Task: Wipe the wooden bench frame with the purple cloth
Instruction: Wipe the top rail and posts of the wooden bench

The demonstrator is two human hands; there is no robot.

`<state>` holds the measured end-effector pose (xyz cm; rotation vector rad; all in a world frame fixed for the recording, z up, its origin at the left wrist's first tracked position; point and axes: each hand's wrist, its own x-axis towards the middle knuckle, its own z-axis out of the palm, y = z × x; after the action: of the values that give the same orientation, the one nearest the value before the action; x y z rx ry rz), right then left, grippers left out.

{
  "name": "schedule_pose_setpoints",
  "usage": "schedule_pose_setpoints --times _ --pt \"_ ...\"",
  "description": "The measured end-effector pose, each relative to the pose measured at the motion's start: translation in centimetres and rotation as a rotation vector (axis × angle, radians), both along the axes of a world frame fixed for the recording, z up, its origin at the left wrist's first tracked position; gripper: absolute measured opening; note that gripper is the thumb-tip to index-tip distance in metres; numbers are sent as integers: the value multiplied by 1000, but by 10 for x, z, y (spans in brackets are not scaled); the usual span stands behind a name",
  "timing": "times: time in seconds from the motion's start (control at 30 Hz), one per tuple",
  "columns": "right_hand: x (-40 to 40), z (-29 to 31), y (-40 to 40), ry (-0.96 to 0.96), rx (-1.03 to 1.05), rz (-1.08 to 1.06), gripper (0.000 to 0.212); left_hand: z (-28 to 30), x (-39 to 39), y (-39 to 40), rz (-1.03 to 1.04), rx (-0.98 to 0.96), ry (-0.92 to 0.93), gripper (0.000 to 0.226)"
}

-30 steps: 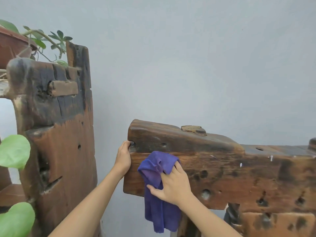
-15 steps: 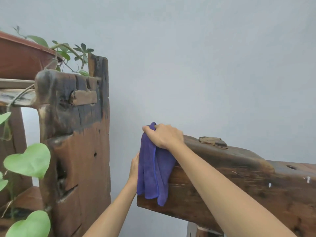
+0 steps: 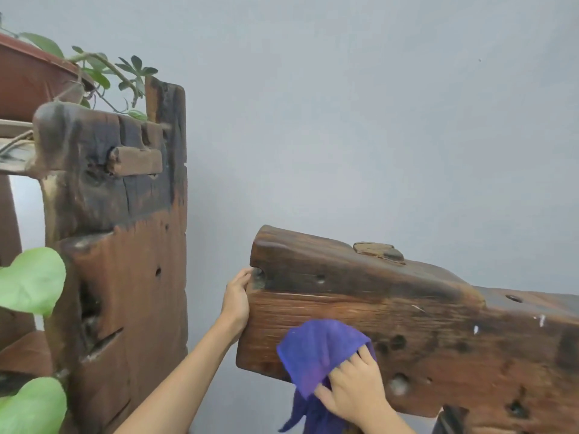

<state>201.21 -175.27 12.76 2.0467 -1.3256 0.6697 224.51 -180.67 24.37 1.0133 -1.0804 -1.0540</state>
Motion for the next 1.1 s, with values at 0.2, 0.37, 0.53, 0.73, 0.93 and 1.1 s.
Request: schedule_pose_setpoints --times 0.2,0.37,0.53,0.73,0.93,1.1 --pt "-56 24 -2 -282 -325 -201 47 -11 1 -7 21 -12 -67 43" --pt "4 128 -4 -626 -322 -341 50 -9 1 -7 32 -21 -58 44" --pt "108 205 -18 -507 -117 -206 47 -7 3 -5 36 -16 -27 43" --pt "149 208 -29 -306 -113 2 37 -3 3 -6 -60 -1 62 50" --pt "68 119 -28 99 -371 119 71 -2 4 6 -17 3 50 42" --pt "5 86 -21 242 -336 112 68 1 2 9 17 23 22 46"
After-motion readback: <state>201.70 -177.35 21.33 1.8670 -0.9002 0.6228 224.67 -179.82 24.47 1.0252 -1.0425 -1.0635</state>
